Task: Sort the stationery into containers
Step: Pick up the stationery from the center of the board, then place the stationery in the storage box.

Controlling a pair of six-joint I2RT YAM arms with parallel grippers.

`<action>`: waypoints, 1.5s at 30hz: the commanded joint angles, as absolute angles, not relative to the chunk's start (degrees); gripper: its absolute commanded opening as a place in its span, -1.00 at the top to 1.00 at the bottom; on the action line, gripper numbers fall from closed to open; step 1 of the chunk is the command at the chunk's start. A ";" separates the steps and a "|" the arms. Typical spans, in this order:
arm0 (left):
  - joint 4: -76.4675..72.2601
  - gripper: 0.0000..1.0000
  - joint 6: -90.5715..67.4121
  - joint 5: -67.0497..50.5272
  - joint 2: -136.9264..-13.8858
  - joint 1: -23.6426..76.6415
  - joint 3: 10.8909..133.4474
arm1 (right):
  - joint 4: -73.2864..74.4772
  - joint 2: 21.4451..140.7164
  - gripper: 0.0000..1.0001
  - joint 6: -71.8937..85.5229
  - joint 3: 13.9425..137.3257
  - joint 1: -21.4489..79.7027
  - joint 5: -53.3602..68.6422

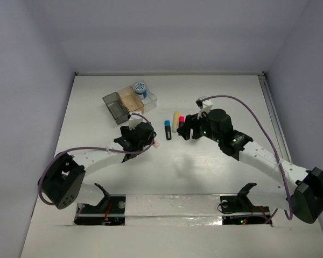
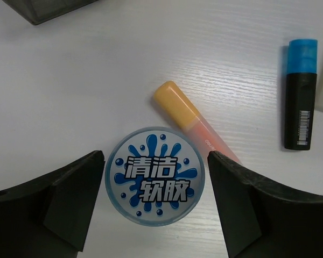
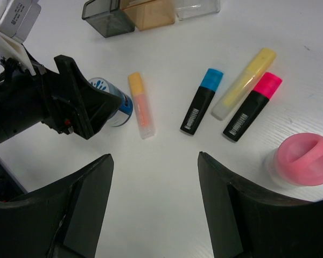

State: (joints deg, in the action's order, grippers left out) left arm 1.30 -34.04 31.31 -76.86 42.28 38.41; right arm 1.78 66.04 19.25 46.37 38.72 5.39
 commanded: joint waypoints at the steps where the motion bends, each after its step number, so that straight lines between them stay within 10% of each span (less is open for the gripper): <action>1: 1.14 -0.50 -32.87 34.01 -77.52 42.19 40.78 | -1.76 66.18 -0.39 18.63 47.55 38.94 5.80; 10: 5.62 0.31 -33.84 35.68 -75.33 42.19 42.54 | -1.14 64.69 -0.39 18.72 47.37 38.94 4.22; 20: 3.61 0.34 -24.45 31.48 -74.93 37.81 64.20 | -3.33 64.34 -0.34 19.69 46.06 38.94 2.38; 23: 3.52 0.39 -22.51 30.76 -83.28 34.90 73.26 | -2.20 63.72 0.59 19.69 46.05 38.94 0.35; 25: 3.25 0.40 -20.40 30.59 -87.34 34.11 77.32 | -1.85 63.20 0.73 19.60 46.23 38.94 0.53; 45: 0.35 0.44 -18.10 24.44 -109.34 26.89 91.76 | -1.67 63.99 0.37 19.42 46.67 38.94 4.83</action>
State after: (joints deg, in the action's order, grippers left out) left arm 5.41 -18.90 24.91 -111.74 26.65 89.73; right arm 0.82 63.86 19.68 46.00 38.72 3.29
